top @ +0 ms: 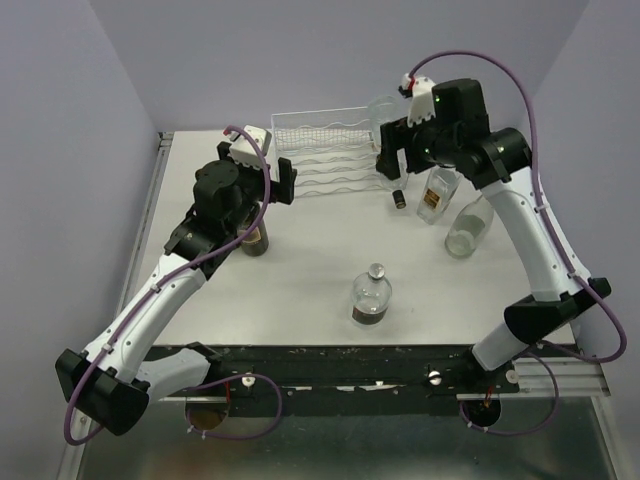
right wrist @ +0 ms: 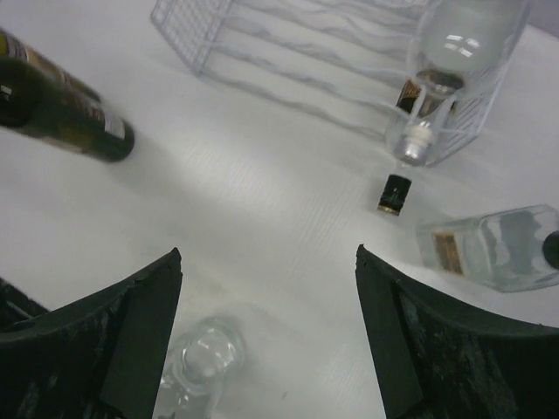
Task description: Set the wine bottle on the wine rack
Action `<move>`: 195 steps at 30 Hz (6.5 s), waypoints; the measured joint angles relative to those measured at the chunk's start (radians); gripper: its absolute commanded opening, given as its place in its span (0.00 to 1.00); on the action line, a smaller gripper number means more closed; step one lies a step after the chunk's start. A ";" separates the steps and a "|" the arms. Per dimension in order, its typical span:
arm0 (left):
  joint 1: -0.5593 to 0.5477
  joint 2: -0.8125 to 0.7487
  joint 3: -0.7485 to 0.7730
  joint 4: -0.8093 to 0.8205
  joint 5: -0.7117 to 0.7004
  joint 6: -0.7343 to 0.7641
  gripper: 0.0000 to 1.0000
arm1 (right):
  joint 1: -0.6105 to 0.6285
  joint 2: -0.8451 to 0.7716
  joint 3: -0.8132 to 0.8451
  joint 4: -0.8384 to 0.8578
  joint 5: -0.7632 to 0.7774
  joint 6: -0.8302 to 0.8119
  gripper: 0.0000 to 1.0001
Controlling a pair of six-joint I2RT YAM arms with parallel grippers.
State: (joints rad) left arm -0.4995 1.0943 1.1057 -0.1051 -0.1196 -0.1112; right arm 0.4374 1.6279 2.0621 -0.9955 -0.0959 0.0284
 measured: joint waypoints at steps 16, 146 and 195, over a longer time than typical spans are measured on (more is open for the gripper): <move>0.000 -0.039 0.052 -0.001 -0.061 0.039 0.99 | 0.422 -0.279 -0.456 -0.066 0.002 -0.034 0.88; -0.071 0.278 -0.145 -0.015 0.104 -0.087 0.98 | 0.282 -0.182 -1.326 0.799 0.069 0.246 0.20; -0.071 0.172 -0.132 0.036 0.024 -0.006 0.99 | 0.286 0.154 -1.033 0.779 0.233 0.150 0.01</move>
State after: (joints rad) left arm -0.5709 1.2667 0.9741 -0.0689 -0.0952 -0.1177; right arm 0.7238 1.7821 1.0290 -0.2161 0.1368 0.1787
